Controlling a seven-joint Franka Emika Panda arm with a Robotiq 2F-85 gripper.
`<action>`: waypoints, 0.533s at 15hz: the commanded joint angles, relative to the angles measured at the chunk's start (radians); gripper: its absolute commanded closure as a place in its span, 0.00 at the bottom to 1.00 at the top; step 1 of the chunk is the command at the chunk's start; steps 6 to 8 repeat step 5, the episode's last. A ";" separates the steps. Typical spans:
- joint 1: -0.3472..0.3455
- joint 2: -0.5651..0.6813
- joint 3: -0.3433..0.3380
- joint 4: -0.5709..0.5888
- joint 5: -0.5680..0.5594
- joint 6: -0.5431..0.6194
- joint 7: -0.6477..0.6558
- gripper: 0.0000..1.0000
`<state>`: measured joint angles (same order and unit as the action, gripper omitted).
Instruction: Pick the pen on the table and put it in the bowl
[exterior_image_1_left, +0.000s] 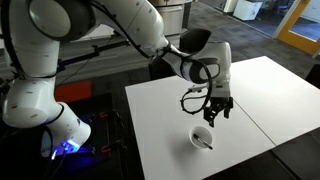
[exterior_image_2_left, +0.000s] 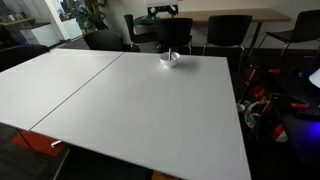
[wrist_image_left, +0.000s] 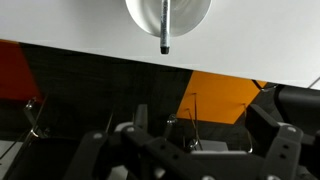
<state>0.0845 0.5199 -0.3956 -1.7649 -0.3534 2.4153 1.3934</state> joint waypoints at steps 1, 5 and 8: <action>-0.020 -0.032 0.029 -0.021 -0.025 0.004 0.008 0.00; -0.023 -0.073 0.036 -0.063 -0.034 0.010 0.006 0.00; -0.023 -0.073 0.036 -0.063 -0.034 0.010 0.006 0.00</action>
